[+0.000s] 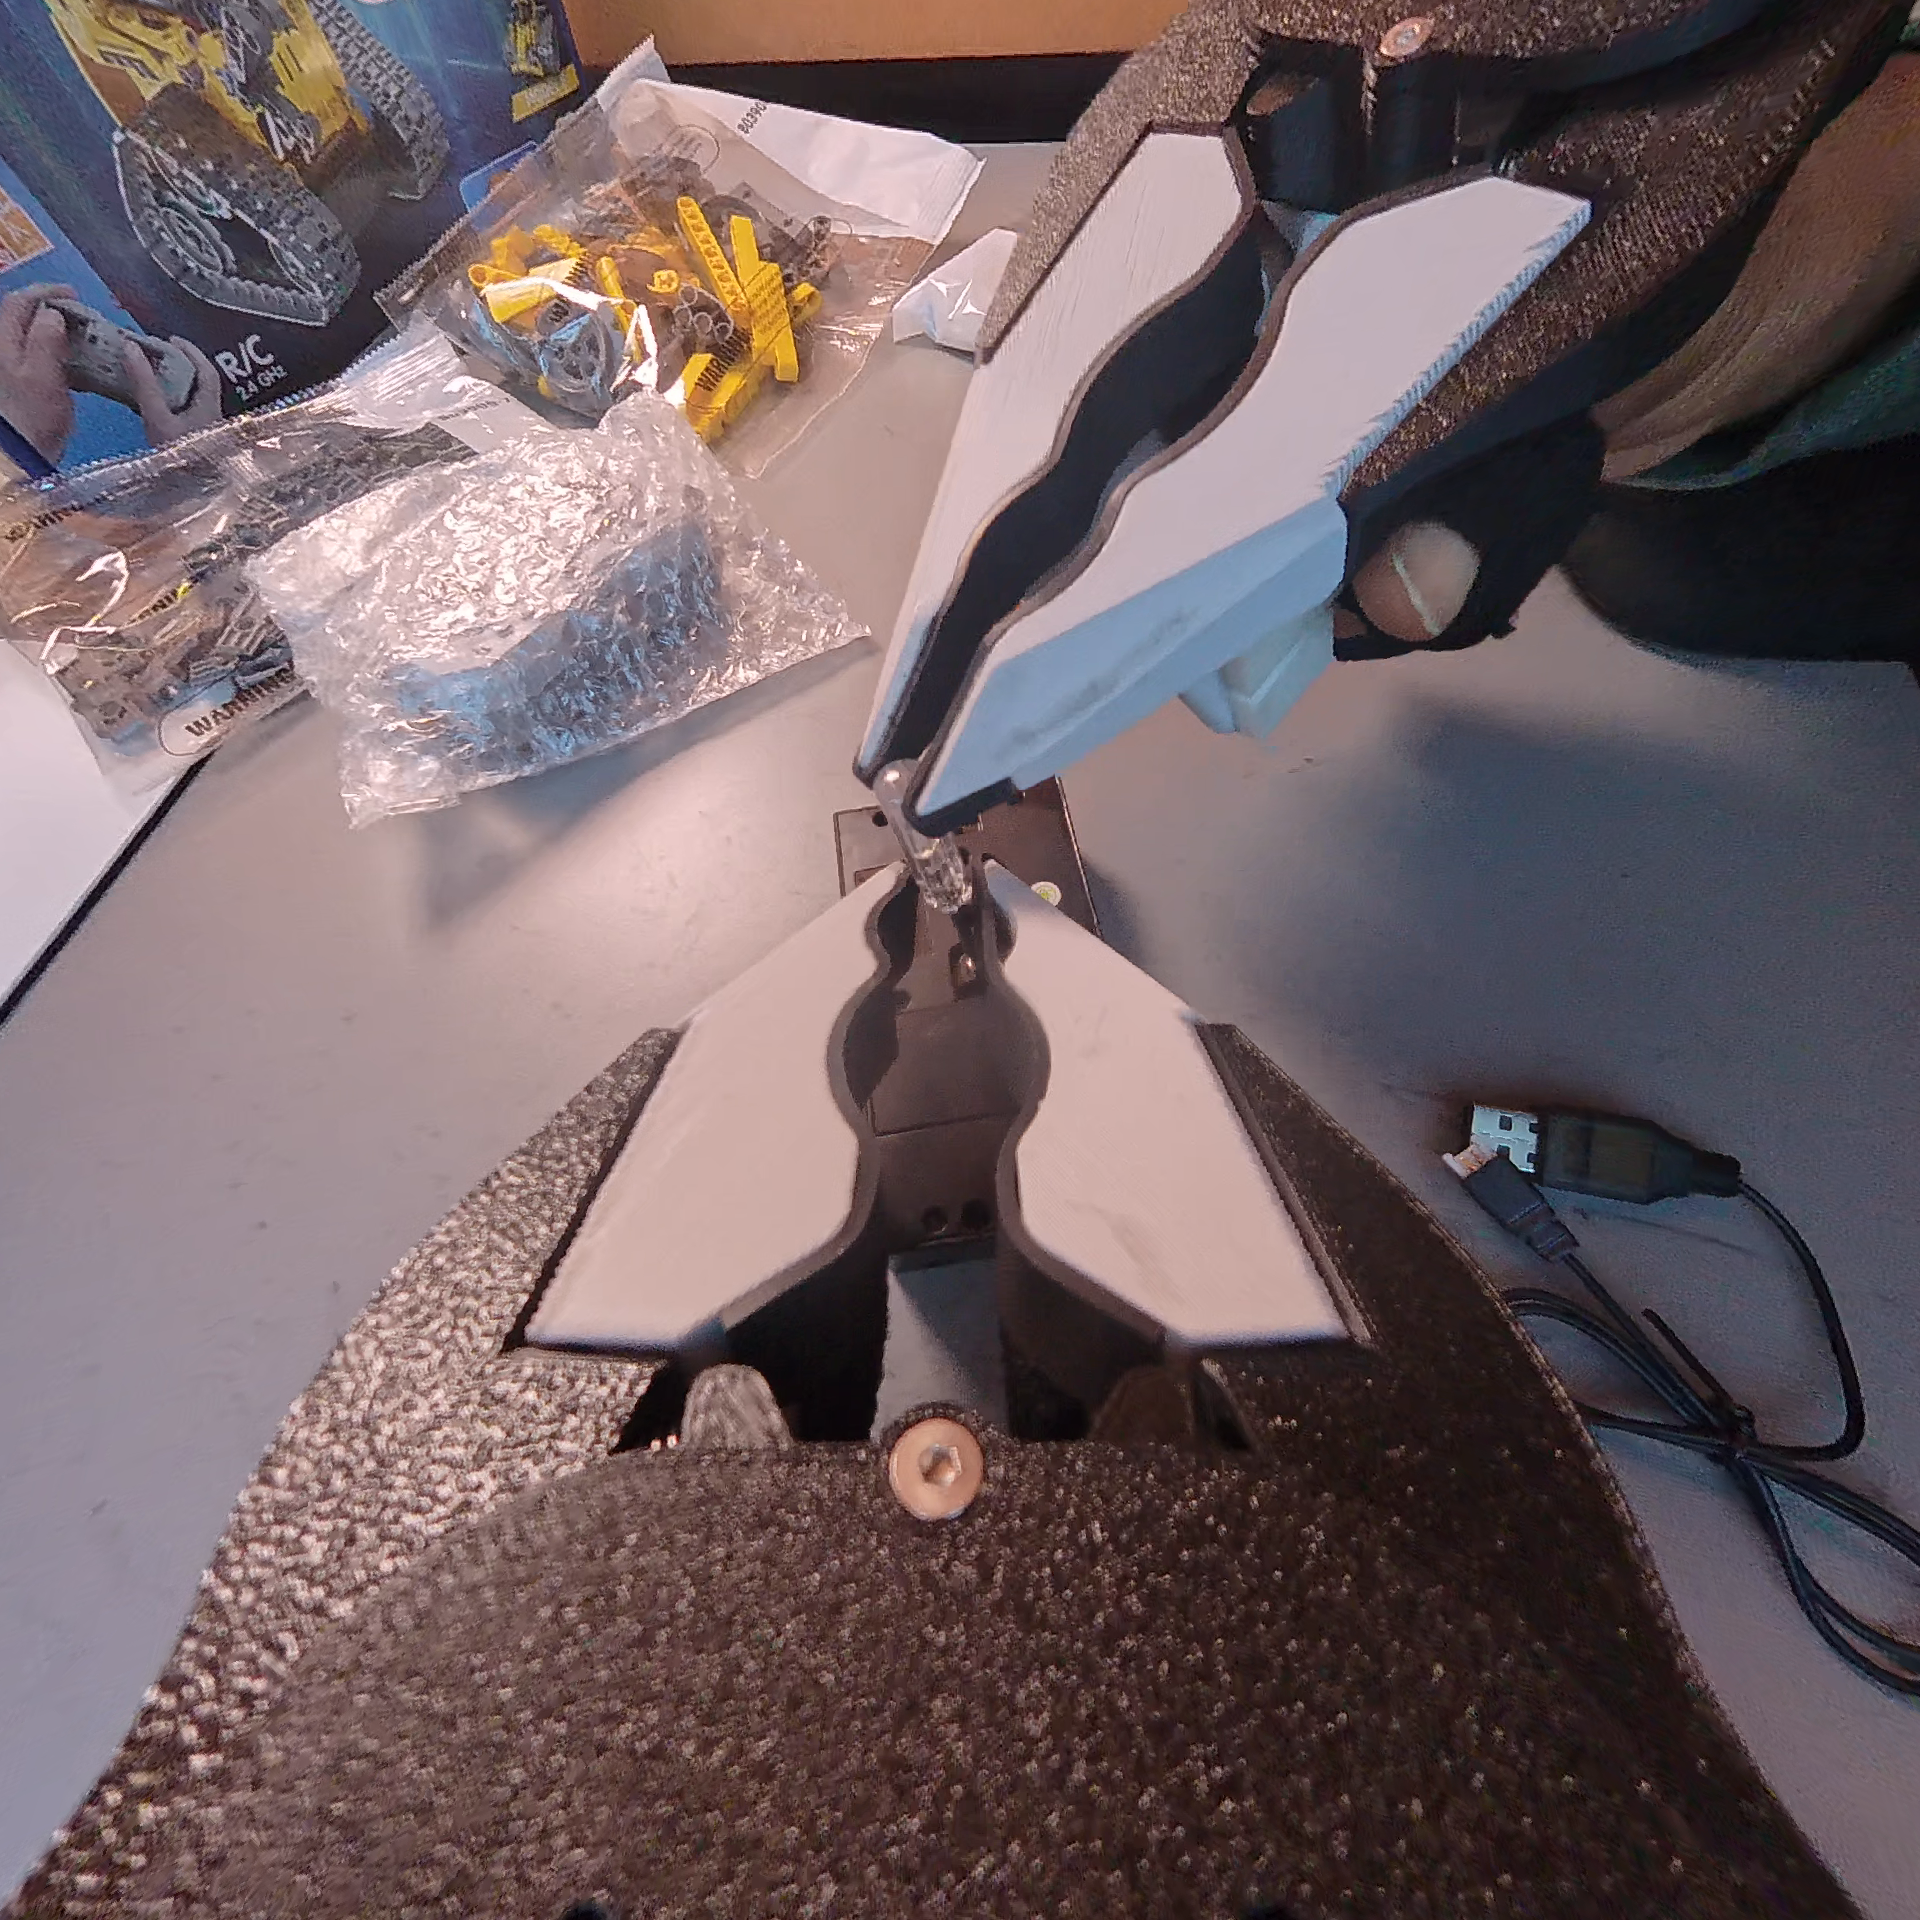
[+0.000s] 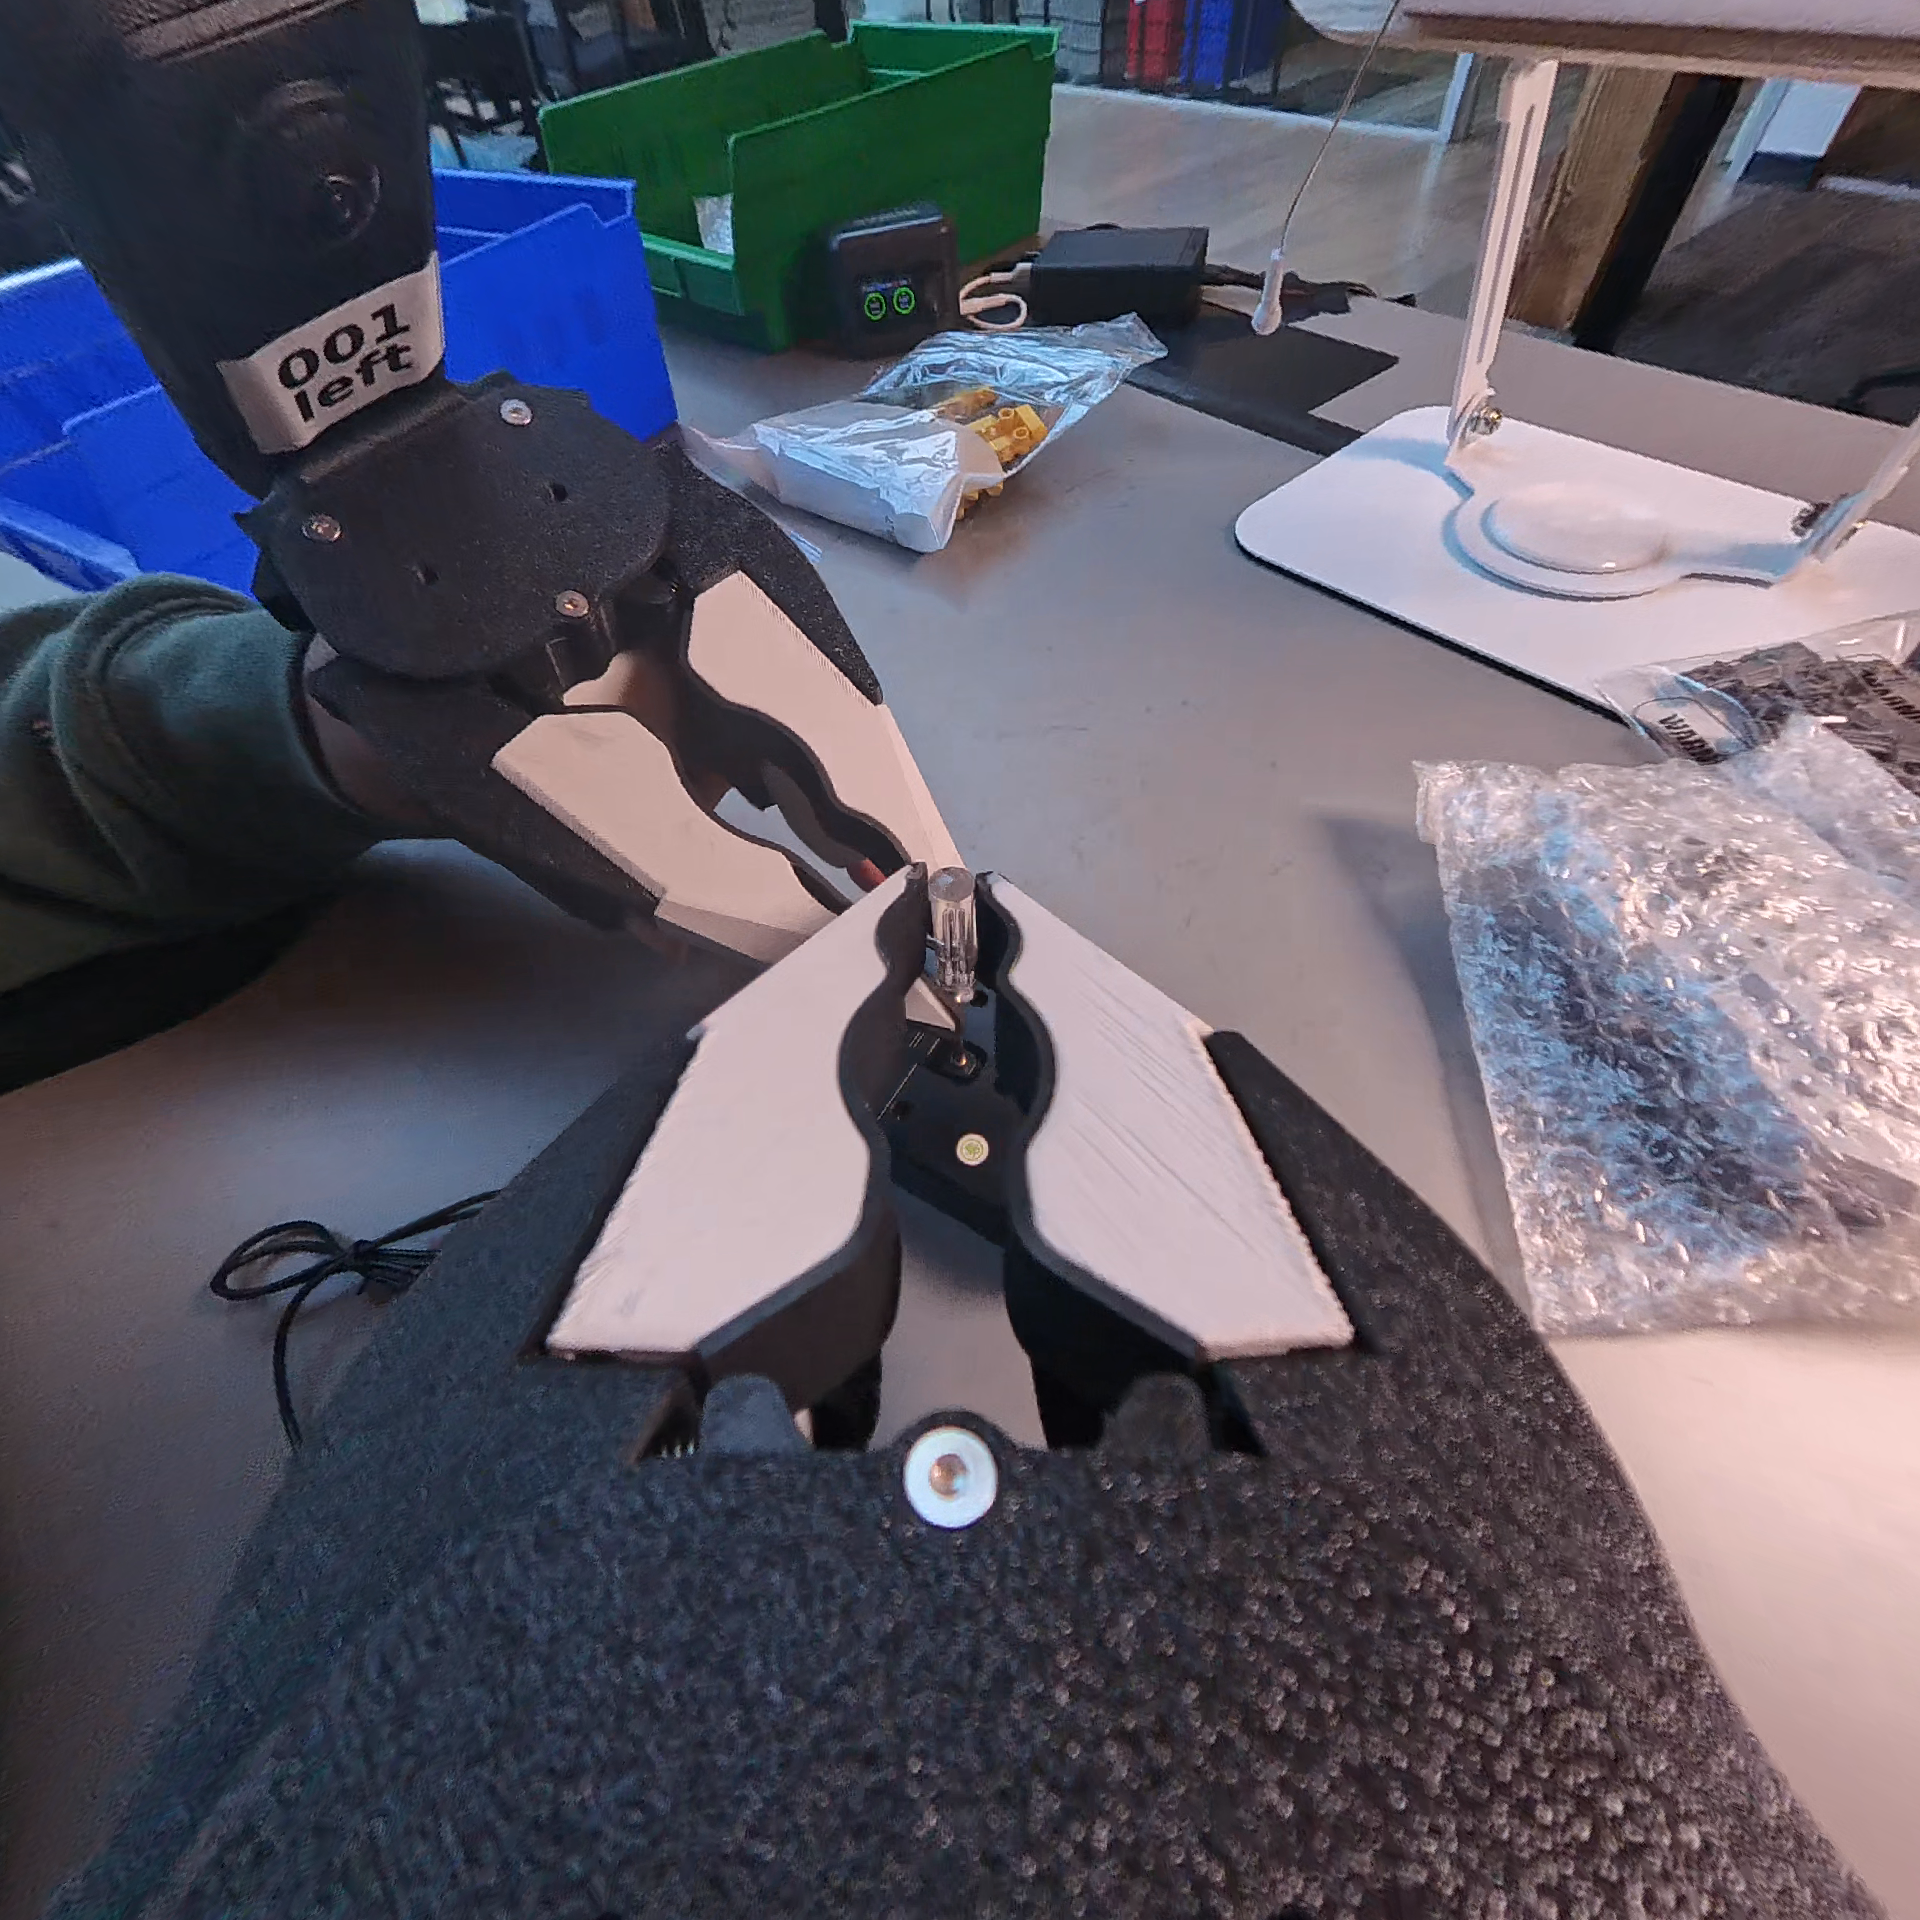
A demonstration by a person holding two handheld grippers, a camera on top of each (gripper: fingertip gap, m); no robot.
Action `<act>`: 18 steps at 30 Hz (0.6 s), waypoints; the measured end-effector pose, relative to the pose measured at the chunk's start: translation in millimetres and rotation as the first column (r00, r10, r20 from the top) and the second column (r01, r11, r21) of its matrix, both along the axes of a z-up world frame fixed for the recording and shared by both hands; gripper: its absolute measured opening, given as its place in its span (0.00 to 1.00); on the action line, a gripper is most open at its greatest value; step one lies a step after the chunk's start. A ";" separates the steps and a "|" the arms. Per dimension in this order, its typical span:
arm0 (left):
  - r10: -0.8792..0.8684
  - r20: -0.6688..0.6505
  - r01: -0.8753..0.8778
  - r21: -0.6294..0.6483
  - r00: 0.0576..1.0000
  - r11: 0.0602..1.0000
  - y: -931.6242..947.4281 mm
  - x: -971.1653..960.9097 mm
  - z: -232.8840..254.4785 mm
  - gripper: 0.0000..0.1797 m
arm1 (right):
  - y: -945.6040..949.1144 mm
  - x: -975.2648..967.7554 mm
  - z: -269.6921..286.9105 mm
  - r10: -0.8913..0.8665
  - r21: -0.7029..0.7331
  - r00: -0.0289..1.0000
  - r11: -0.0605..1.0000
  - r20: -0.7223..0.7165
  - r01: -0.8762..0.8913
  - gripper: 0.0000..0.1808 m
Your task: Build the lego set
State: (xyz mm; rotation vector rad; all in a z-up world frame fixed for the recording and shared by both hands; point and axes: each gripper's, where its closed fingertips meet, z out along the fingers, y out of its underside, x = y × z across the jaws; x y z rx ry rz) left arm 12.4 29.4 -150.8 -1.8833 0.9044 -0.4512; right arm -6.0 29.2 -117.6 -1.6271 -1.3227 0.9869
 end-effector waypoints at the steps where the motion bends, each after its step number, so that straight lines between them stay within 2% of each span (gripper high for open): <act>1: 0.004 0.000 -0.004 0.001 1.000 1.000 0.6 -0.7 -0.2 0.05 | 1.0 -1.1 -0.4 0.027 0.003 1.000 1.000 0.013 -0.027 0.04; 6: -0.023 -0.004 0.023 0.005 1.000 1.000 -1.1 -3.6 -0.8 0.08 | 0.1 -5.3 -1.5 0.361 0.077 0.931 0.928 0.061 -0.365 0.04; 10: -0.060 0.030 0.061 -0.005 0.998 0.998 -3.8 -0.9 1.9 0.11 | -9.4 1.0 -0.3 0.661 0.080 0.750 0.746 0.027 -0.661 0.04; 15: -0.097 0.011 0.097 0.000 0.995 0.995 -4.0 4.0 -1.5 0.09 | -6.7 2.4 -0.9 0.809 -0.012 0.588 0.588 -0.005 -0.809 0.04; 18: -0.094 -0.005 0.094 -0.003 0.996 0.996 -1.1 3.9 -4.2 0.05 | -11.9 2.3 -0.7 0.837 -0.037 0.545 0.544 -0.048 -0.838 0.04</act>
